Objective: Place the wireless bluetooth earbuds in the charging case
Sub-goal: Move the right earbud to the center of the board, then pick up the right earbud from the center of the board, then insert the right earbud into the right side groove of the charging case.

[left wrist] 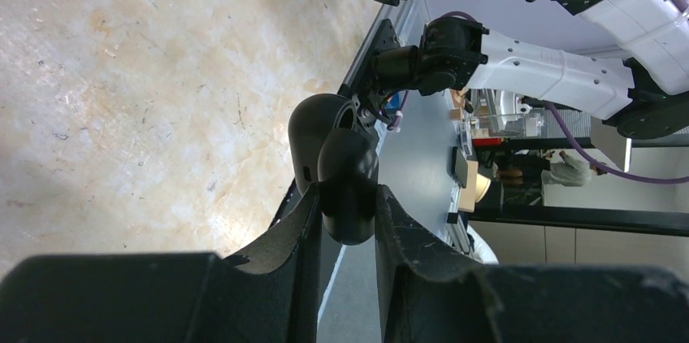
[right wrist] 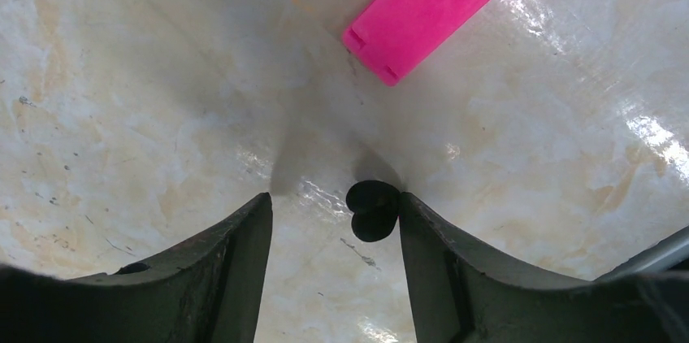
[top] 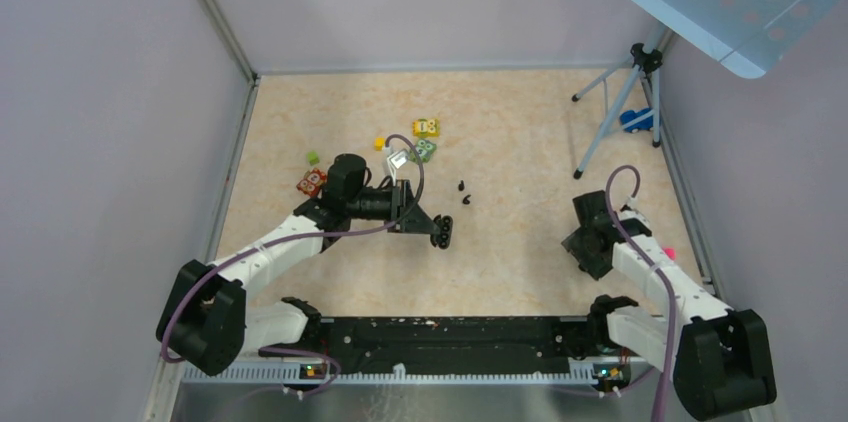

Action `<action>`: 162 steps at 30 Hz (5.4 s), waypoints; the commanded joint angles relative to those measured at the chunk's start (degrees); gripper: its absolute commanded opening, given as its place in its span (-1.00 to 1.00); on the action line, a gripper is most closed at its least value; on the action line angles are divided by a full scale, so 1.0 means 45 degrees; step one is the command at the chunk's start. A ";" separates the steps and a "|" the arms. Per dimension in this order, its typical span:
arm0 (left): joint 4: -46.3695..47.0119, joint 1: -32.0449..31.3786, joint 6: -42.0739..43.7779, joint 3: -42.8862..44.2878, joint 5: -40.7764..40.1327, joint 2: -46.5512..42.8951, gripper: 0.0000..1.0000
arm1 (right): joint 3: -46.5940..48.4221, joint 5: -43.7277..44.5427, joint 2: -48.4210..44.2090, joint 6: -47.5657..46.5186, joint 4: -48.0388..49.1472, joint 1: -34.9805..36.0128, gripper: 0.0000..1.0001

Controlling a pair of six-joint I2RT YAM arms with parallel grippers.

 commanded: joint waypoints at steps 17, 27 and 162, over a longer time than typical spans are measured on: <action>-0.0055 0.0026 0.0361 -0.0094 0.0011 -0.0482 -1.00 | -0.0400 -0.2697 -0.0181 -0.1073 0.2510 -0.0109 -0.93; -0.2187 0.0411 0.1627 0.0631 -0.1264 -0.0967 -1.00 | 0.1193 -0.3405 0.0304 -0.0794 0.3042 0.2539 -0.96; -0.2456 0.2005 0.3309 0.2468 0.0716 -0.2971 -1.00 | 0.2006 -1.0020 -0.4182 -0.7919 1.1610 0.8139 -1.00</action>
